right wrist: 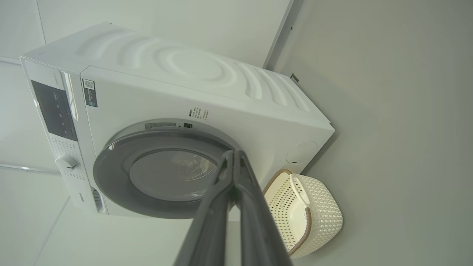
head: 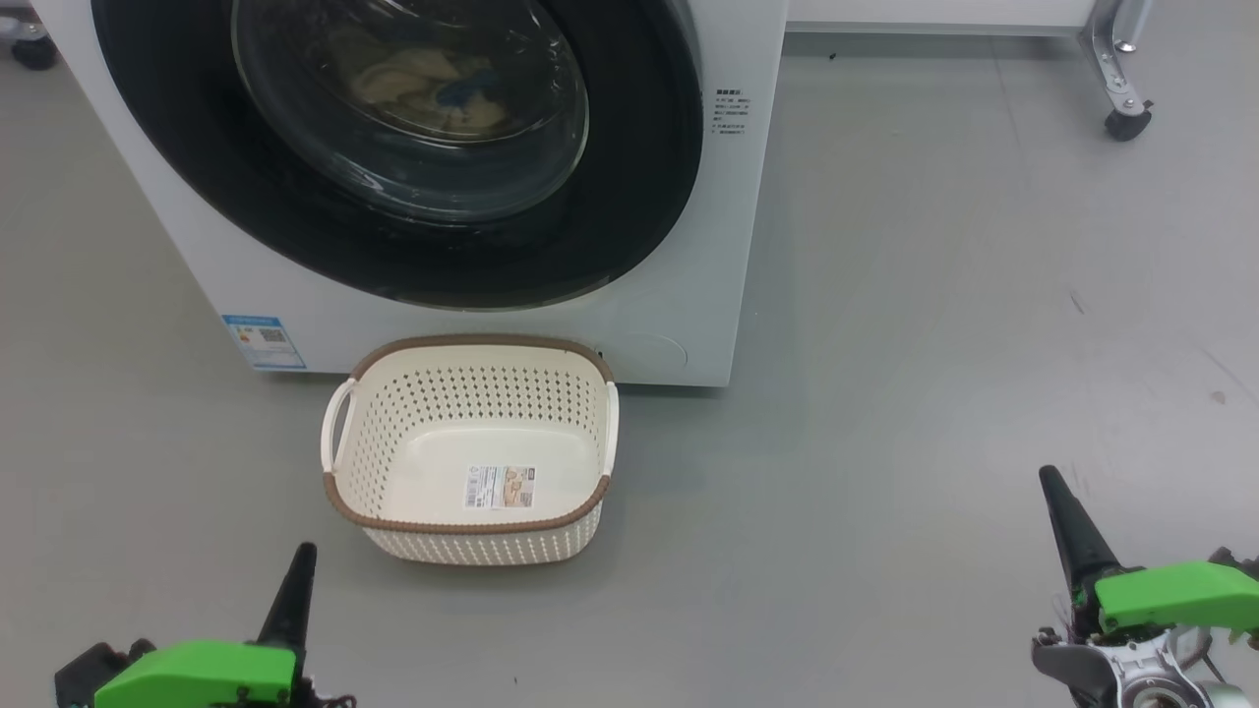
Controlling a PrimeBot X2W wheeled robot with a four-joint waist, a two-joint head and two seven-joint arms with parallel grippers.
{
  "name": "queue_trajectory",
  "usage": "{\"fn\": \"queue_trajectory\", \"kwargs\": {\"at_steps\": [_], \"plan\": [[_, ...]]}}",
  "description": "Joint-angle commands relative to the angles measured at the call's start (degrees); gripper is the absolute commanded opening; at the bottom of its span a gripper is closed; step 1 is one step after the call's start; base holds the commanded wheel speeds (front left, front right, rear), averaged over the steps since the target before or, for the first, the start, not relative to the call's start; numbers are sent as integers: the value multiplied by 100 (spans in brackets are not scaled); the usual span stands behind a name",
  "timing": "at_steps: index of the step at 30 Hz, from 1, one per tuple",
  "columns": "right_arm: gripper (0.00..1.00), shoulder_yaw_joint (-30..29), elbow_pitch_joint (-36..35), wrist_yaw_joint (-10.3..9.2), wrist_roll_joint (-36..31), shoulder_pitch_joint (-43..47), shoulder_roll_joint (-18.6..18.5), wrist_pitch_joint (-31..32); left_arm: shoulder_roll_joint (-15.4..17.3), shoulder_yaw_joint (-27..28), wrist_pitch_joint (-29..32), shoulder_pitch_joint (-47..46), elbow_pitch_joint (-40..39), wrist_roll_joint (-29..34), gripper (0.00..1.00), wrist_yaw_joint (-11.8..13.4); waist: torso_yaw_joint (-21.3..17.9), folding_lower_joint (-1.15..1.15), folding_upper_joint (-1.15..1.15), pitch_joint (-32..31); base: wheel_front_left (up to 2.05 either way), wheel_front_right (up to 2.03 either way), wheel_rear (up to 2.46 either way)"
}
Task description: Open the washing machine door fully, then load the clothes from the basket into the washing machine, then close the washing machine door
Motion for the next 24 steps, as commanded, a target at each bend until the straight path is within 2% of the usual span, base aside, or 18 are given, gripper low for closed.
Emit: {"fn": "queue_trajectory", "kwargs": {"at_steps": [1, 24], "plan": [[0, 48, -152, 16, 153, -356, -136, 36, 32, 233, 26, -307, -155, -127, 0, -40, -2, 0, 0, -2, 0, 0, 0], [0, -37, 154, 20, 1661, -624, -140, 203, -74, 689, 383, -374, -121, -1460, 0, -188, -53, 0, 0, -59, 0, 0, 0]]}}
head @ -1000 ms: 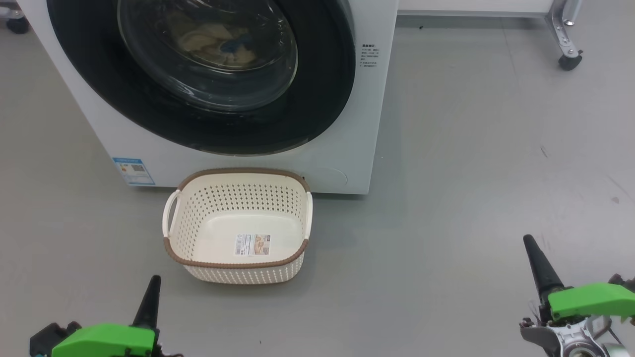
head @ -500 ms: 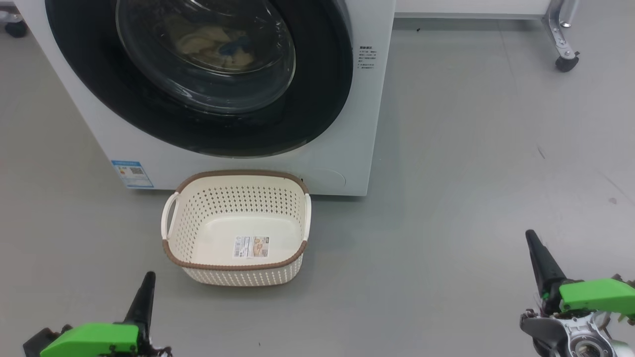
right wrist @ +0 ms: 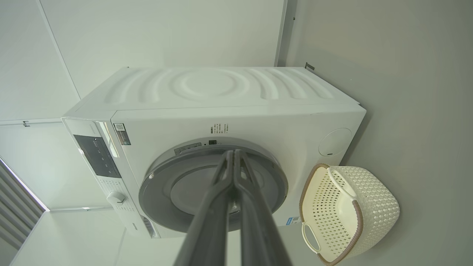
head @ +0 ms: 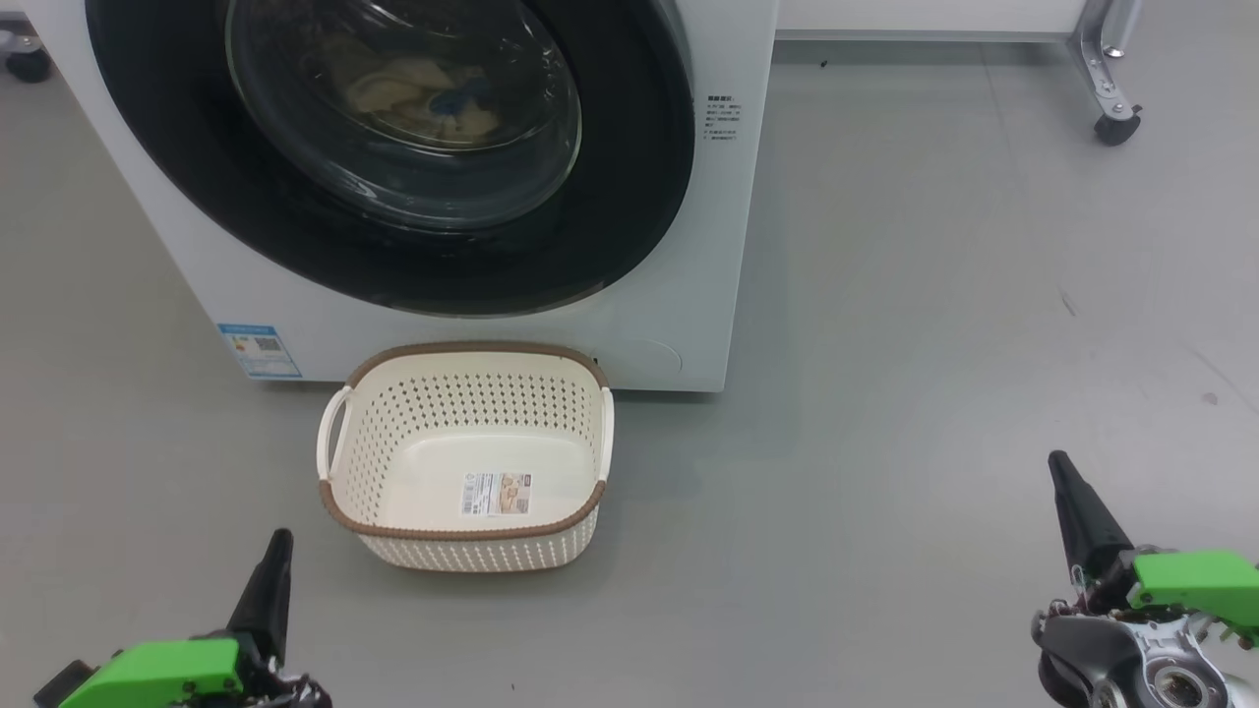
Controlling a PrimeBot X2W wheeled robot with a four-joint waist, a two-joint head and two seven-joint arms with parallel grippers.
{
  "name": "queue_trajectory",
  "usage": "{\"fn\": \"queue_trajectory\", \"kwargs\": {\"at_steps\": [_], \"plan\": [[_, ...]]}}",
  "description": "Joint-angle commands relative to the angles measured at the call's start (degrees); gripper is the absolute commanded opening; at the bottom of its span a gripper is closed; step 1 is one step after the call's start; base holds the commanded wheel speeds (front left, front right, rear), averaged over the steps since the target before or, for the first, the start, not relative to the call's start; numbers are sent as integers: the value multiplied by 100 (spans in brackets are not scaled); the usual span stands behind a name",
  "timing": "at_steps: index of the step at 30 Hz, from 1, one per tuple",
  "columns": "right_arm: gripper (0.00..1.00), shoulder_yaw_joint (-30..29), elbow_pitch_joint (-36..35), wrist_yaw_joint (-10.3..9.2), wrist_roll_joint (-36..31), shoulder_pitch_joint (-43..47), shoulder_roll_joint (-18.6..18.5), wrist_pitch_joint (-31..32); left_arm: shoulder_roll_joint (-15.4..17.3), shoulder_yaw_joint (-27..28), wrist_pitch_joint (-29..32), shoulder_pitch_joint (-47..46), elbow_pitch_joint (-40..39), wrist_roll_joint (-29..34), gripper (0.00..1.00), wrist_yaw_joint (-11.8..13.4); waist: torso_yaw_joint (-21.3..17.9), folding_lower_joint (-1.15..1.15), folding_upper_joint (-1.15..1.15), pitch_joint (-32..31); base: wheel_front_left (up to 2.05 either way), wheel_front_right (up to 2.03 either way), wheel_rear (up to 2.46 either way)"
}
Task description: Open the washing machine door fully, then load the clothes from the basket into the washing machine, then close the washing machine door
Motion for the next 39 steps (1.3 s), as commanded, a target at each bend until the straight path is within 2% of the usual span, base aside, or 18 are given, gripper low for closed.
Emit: {"fn": "queue_trajectory", "kwargs": {"at_steps": [1, 39], "plan": [[0, 73, -142, 20, 237, -377, -134, 67, 36, 261, 87, -286, -156, -190, 0, -68, -4, 0, 0, -5, 0, 0, 0], [0, -11, -132, 20, 186, -387, -75, 135, 18, 291, 111, -289, -155, -186, 0, -70, -5, 0, 0, -6, 0, 0, 0]]}}
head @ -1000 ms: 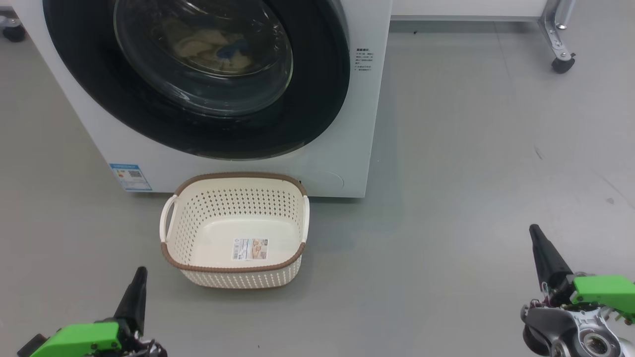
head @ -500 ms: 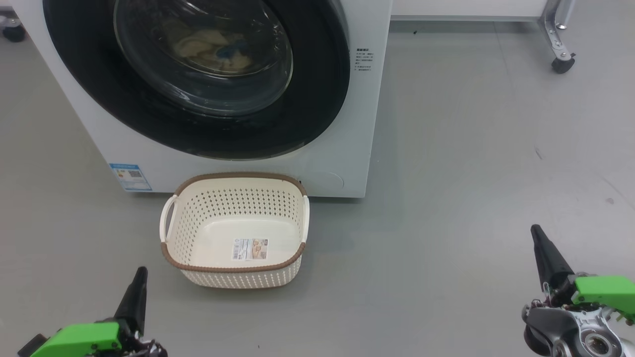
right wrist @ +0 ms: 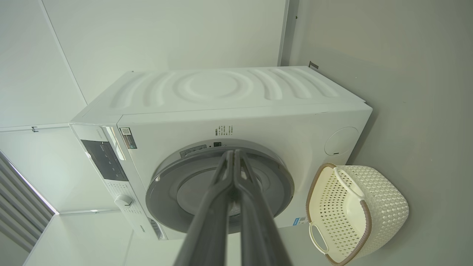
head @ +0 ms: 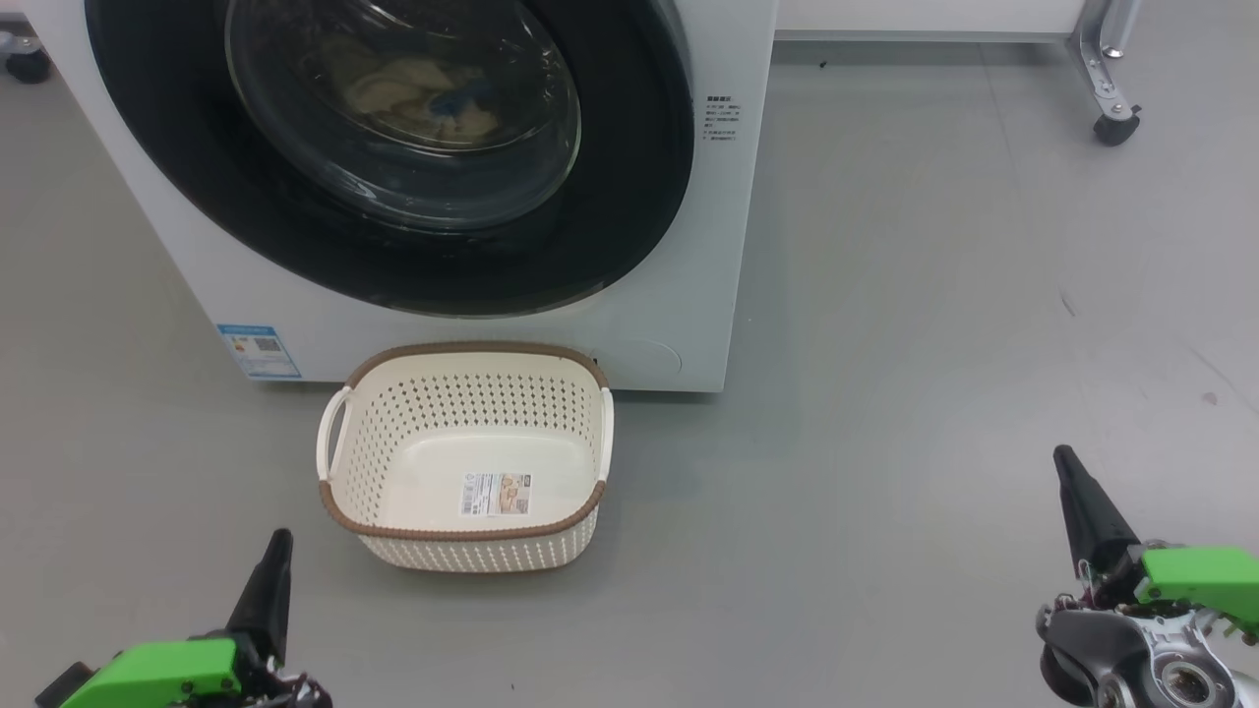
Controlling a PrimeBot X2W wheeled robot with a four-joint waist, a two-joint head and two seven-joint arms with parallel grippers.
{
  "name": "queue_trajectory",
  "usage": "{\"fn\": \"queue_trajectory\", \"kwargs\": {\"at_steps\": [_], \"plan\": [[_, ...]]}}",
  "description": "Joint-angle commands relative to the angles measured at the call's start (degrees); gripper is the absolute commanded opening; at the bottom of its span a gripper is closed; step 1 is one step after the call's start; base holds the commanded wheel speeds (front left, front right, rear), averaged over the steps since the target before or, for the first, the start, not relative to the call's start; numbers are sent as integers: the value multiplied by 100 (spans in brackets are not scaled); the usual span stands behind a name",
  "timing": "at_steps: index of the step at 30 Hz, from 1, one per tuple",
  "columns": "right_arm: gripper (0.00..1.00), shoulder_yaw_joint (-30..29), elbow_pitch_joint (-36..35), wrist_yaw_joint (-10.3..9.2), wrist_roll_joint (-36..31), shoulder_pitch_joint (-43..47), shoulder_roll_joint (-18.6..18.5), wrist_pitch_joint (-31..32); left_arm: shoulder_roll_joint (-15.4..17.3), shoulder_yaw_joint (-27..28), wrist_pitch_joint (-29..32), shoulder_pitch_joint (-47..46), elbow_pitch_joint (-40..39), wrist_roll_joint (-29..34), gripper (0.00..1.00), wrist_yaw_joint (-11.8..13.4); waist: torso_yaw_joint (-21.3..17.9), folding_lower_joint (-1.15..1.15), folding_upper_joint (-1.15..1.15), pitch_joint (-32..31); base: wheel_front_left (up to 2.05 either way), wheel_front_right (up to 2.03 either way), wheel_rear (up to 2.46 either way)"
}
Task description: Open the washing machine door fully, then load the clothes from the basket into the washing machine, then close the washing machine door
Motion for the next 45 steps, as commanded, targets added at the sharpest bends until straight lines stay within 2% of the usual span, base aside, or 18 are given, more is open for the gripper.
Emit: {"fn": "queue_trajectory", "kwargs": {"at_steps": [1, 45], "plan": [[0, 80, -181, 20, -27, -315, -73, 38, 45, 231, 38, -288, -157, -1, 0, -42, 0, 0, 0, 0, 0, 0, 0], [0, 20, -177, 20, -77, -320, -31, 86, 34, 247, 51, -289, -157, 12, 0, -42, 0, 0, 0, 0, 0, 0, 0]]}}
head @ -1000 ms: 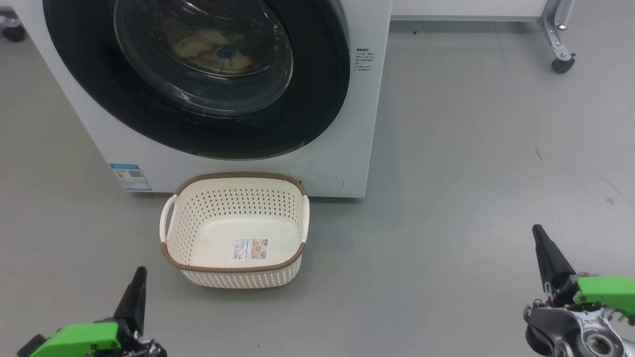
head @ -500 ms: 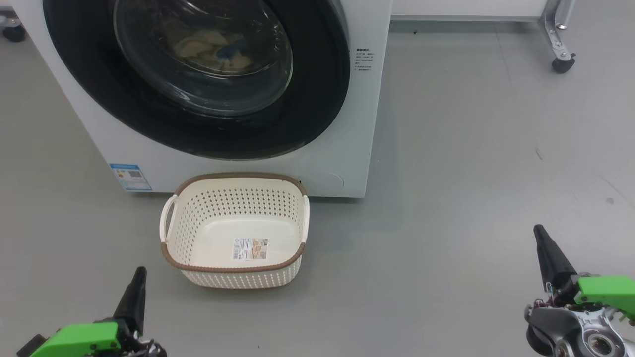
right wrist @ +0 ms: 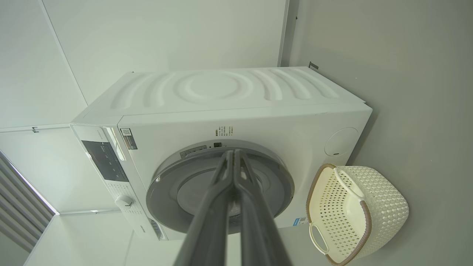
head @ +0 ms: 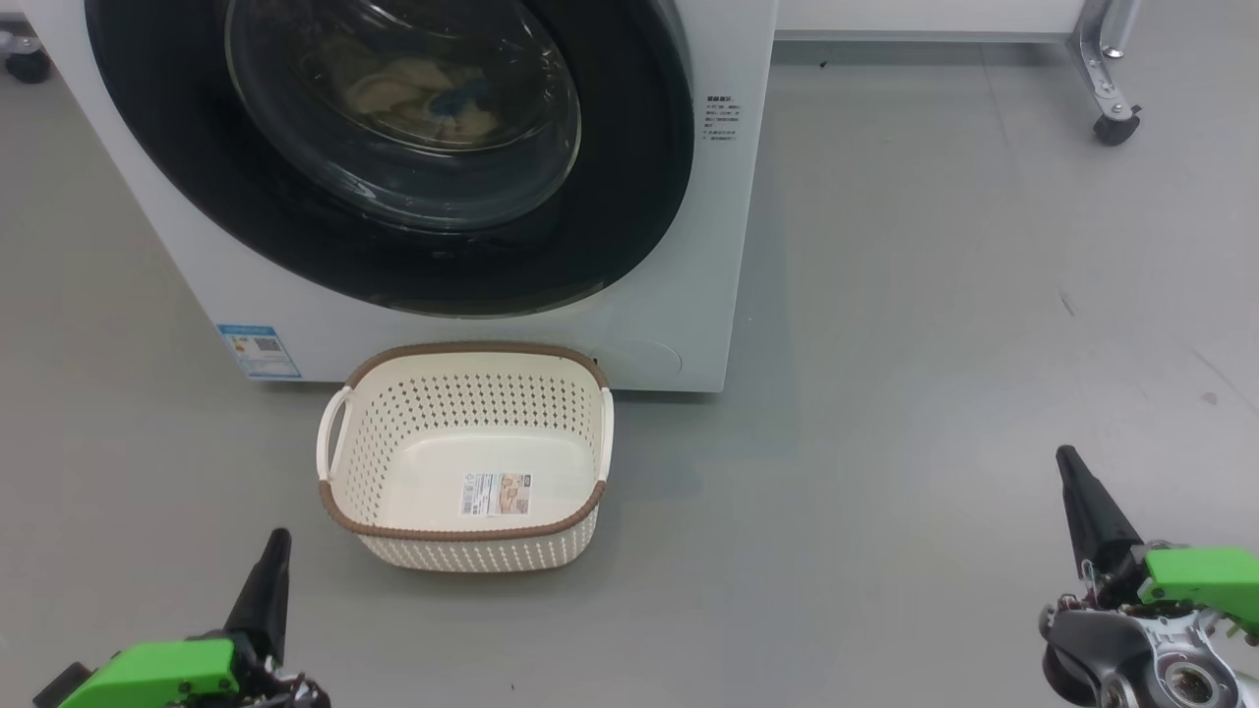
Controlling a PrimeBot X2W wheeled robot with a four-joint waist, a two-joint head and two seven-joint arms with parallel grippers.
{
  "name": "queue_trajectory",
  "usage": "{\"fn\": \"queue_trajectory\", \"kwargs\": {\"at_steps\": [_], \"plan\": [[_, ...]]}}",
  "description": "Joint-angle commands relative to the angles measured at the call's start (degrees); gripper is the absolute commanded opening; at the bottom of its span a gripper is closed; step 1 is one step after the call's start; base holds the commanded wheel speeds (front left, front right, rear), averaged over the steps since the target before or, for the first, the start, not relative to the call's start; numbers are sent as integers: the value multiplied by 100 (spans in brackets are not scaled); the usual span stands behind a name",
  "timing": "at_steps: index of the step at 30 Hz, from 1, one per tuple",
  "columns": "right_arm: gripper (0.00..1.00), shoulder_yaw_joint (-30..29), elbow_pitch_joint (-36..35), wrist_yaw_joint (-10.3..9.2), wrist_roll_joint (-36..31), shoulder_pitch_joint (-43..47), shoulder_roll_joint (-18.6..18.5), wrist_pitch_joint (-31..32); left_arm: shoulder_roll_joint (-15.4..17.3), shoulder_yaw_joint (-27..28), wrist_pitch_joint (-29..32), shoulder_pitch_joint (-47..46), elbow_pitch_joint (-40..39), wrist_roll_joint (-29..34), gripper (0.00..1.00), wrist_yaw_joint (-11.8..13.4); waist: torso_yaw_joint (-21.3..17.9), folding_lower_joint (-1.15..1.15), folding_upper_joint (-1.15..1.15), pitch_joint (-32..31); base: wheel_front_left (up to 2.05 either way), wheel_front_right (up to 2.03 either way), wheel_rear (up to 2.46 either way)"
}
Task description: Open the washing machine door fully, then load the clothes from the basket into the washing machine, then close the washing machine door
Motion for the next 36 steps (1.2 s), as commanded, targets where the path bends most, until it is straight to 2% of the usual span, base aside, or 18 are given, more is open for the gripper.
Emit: {"fn": "queue_trajectory", "kwargs": {"at_steps": [1, 36], "plan": [[0, 91, -180, 20, -45, -320, -48, 31, 41, 212, 27, -288, -158, 12, 0, -42, 0, 0, 0, 0, 0, 0, 0], [0, 62, -179, 20, -69, -323, -28, 54, 36, 219, 32, -288, -158, 18, 0, -42, 0, 0, 0, 0, 0, 0, 0]]}}
